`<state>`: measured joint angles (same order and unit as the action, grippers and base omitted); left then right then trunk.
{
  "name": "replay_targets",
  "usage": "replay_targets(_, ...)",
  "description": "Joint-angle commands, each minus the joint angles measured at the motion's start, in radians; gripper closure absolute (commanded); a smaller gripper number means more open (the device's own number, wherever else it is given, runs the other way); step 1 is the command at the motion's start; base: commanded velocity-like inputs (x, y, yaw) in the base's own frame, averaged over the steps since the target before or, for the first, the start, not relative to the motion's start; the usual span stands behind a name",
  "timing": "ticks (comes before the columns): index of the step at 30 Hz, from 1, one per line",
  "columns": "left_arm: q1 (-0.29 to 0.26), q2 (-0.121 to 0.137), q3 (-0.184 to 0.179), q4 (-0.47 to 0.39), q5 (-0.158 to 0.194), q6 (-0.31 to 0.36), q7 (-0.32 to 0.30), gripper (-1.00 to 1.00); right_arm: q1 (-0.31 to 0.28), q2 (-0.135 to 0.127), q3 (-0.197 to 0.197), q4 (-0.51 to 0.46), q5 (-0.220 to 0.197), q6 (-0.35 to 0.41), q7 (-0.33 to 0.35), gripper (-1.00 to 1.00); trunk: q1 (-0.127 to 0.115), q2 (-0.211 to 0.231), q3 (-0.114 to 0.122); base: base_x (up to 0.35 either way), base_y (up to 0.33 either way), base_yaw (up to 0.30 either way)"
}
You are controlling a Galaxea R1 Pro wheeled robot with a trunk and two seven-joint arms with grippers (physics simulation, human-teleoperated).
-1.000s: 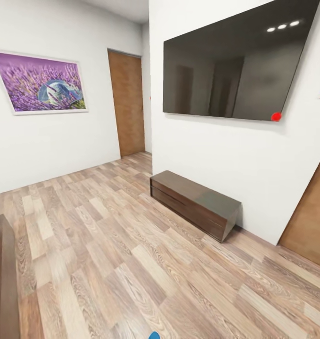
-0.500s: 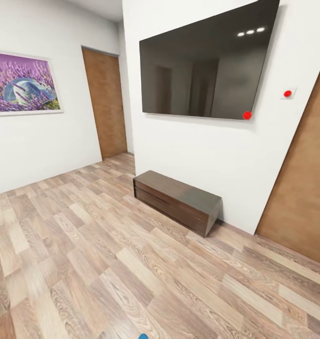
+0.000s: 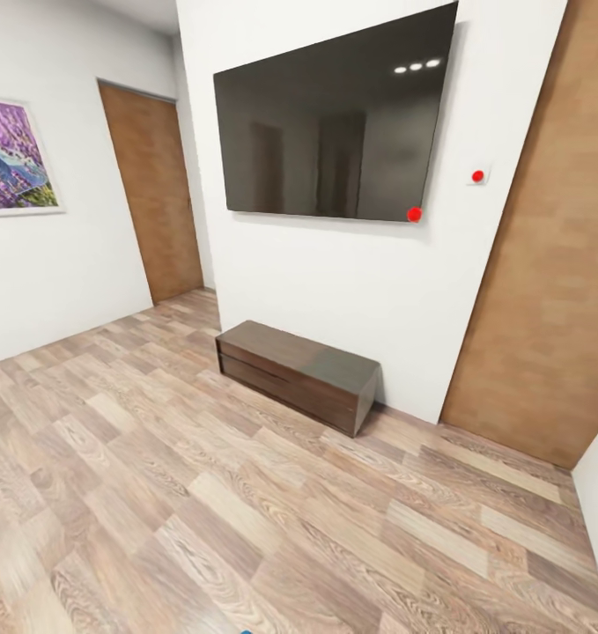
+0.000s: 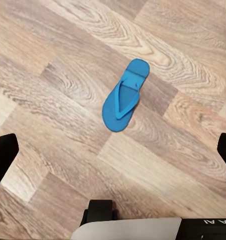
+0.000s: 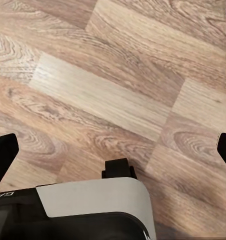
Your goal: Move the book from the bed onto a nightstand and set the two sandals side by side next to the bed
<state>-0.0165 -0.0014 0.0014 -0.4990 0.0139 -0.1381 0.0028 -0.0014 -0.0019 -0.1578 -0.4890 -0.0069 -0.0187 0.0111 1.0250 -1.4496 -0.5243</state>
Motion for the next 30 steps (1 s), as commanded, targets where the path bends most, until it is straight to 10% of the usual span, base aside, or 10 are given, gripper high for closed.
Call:
replay_targets(1,0.0,0.0,0.0,0.0,0.001,-0.003,0.0,-1.0,0.0,0.0,-0.002,0.0,-0.001,-0.002,0.001,-1.0,0.0,0.0,-0.001,0.0,0.0,-0.26)
replay_targets(30,0.0,0.0,0.0,0.0,0.001,-0.003,0.0,-1.0,0.0,0.0,-0.002,0.0,0.0,-0.002,0.001,-1.0,0.0,0.0,-0.001,0.0,0.0,-0.259)
